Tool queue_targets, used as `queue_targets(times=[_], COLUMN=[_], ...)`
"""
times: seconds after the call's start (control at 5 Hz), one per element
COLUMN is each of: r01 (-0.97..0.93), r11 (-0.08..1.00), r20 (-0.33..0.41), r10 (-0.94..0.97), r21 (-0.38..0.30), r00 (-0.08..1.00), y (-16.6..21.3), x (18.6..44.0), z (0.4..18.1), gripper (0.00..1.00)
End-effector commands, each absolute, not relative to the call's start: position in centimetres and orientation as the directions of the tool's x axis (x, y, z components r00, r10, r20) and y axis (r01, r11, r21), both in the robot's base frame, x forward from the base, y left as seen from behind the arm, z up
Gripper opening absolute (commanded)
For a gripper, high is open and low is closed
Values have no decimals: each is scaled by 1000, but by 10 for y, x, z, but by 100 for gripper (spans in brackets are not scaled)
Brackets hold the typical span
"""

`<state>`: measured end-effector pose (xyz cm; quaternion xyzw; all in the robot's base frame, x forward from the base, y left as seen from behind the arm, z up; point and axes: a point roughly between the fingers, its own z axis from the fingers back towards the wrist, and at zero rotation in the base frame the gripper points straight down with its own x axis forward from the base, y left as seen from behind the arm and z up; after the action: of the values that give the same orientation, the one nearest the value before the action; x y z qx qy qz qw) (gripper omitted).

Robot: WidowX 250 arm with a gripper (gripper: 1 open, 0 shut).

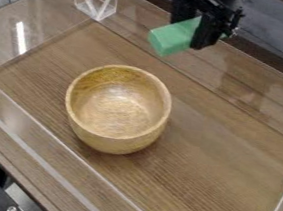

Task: Put green object into wooden bowl

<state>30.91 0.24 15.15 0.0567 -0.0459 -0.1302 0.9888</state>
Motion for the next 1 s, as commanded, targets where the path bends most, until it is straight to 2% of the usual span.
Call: queue_targets(times=[0.0,0.2,0.6,0.8], r01=[241,244,25,14], r11=[960,960,990,990], r20=[136,137,136,136], r10=[-260,-263,-44,-33], r21=[140,139,137,139], r00=[956,955,990,990], y=[2,3,-13,0], x=[305,301,286,285], z=[171,170,167,169], gripper=[0,0,0,0])
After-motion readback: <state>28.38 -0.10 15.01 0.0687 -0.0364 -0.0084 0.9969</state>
